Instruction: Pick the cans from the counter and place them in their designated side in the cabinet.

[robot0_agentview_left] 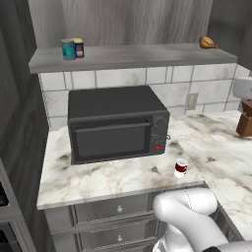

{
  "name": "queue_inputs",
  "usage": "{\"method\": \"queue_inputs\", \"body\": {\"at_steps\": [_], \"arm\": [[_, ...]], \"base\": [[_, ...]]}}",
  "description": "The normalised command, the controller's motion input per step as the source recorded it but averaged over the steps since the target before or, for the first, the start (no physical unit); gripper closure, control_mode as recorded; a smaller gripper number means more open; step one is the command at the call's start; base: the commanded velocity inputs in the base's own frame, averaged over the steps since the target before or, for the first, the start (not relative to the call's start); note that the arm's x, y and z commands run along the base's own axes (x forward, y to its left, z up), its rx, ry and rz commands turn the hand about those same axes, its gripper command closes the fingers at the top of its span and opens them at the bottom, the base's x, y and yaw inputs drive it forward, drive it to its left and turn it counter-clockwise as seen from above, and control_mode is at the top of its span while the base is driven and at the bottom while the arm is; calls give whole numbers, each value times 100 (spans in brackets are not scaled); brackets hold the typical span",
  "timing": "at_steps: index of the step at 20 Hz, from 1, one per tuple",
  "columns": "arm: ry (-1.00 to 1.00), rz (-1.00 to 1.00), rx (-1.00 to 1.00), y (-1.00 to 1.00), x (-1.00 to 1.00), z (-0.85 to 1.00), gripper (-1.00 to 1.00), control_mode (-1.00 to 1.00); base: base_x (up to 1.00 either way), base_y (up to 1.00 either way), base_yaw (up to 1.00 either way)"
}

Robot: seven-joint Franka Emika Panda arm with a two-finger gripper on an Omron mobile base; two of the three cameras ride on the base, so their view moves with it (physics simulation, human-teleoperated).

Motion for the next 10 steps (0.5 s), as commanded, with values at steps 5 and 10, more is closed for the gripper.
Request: {"method": "queue_inputs", "body": {"at_steps": [5, 10], "arm": [[11, 0, 1, -1, 0, -1, -100, -100], [14, -2, 0, -12, -3, -4, -100, -100]], "base": [[0, 0, 0], [0, 0, 0]]}}
